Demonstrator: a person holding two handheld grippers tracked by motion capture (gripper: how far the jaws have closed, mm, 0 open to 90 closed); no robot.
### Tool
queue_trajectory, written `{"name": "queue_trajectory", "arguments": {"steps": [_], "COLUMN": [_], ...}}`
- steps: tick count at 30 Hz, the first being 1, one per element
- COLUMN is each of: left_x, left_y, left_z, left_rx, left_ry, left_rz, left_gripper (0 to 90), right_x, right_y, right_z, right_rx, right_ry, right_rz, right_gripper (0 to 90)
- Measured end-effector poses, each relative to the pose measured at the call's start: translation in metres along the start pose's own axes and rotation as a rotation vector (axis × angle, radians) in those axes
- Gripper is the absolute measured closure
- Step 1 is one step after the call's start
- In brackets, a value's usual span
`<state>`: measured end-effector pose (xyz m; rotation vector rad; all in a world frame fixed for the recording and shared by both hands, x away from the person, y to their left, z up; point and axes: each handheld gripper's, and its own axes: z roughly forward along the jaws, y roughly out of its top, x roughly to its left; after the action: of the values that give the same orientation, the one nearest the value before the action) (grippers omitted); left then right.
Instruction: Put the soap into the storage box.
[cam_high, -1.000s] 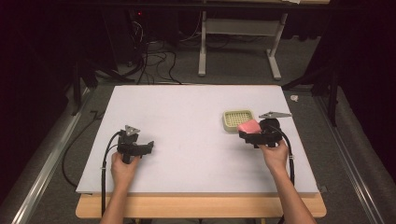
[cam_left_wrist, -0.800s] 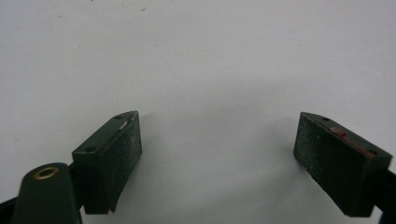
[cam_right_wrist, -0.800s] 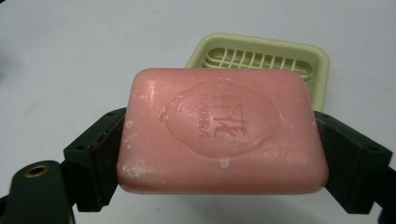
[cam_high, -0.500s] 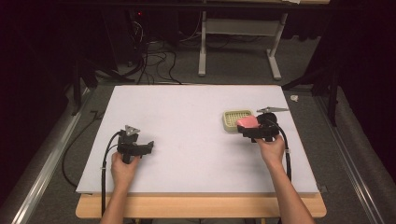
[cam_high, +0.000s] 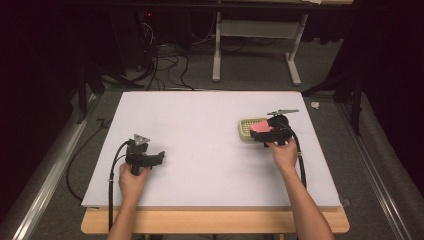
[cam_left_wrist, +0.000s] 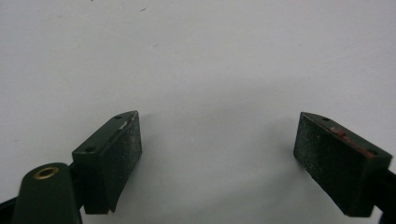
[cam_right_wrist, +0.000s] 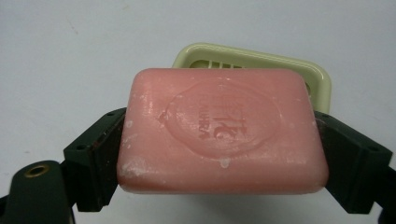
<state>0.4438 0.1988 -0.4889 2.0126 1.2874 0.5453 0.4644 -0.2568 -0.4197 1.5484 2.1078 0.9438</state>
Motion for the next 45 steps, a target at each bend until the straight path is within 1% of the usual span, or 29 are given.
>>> {"name": "queue_trajectory", "arguments": {"steps": [6,7,8,11,12,15,17,19,20,23,27,28,32,35,38,41,43,45], "left_x": [0.000,0.000,0.000,0.000,0.000,0.000,0.000,0.000,0.000,0.000,0.000,0.000,0.000,0.000,0.000,0.000,0.000,0.000], "left_y": [0.000,0.000,0.000,0.000,0.000,0.000,0.000,0.000,0.000,0.000,0.000,0.000,0.000,0.000,0.000,0.000,0.000,0.000], "left_z": [0.000,0.000,0.000,0.000,0.000,0.000,0.000,0.000,0.000,0.000,0.000,0.000,0.000,0.000,0.000,0.000,0.000,0.000], "left_rx": [0.000,0.000,0.000,0.000,0.000,0.000,0.000,0.000,0.002,0.001,0.000,0.000,0.000,0.000,0.002,0.000,0.002,0.002], "left_ry": [0.000,0.000,0.000,0.000,0.000,0.000,0.000,0.000,0.000,0.000,0.000,0.000,0.000,0.000,0.001,0.000,0.001,0.001], "left_rz": [0.000,0.000,0.000,0.000,0.000,0.000,0.000,0.000,0.001,0.000,0.000,0.000,0.000,0.000,0.001,0.000,0.001,0.001], "left_gripper": [15.6,15.6,15.6,15.5,15.6,15.6,15.5,15.6,15.6,15.5,15.6,15.5,15.6,15.5,15.6,15.6,15.5,15.6], "right_x": [0.002,0.001,0.001,-0.001,-0.002,-0.002,-0.002,-0.002,-0.003,-0.004,-0.004,-0.003,-0.003,-0.004,-0.004,-0.002,-0.002,-0.001], "right_y": [0.007,0.009,0.010,0.011,0.013,0.014,0.015,0.014,0.014,0.014,0.014,0.015,0.017,0.017,0.017,0.019,0.020,0.024], "right_z": [0.008,0.012,0.014,0.017,0.020,0.022,0.027,0.028,0.032,0.036,0.040,0.041,0.045,0.048,0.049,0.048,0.048,0.045], "right_rx": [0.021,0.035,0.038,0.049,0.057,0.066,0.080,0.081,0.093,0.103,0.109,0.114,0.118,0.126,0.127,0.124,0.123,0.109], "right_ry": [-0.015,-0.026,-0.032,-0.035,-0.043,-0.049,-0.059,-0.059,-0.060,-0.061,-0.065,-0.074,-0.067,-0.073,-0.079,-0.097,-0.098,-0.104], "right_rz": [0.001,0.004,0.010,0.021,0.030,0.034,0.040,0.042,0.051,0.065,0.072,0.075,0.084,0.099,0.095,0.089,0.084,0.083], "right_gripper": [13.5,13.5,13.5,13.5,13.5,13.5,13.5,13.5,13.5,13.5,13.5,13.4,13.4,13.3,13.2,12.9,12.8,12.3]}}
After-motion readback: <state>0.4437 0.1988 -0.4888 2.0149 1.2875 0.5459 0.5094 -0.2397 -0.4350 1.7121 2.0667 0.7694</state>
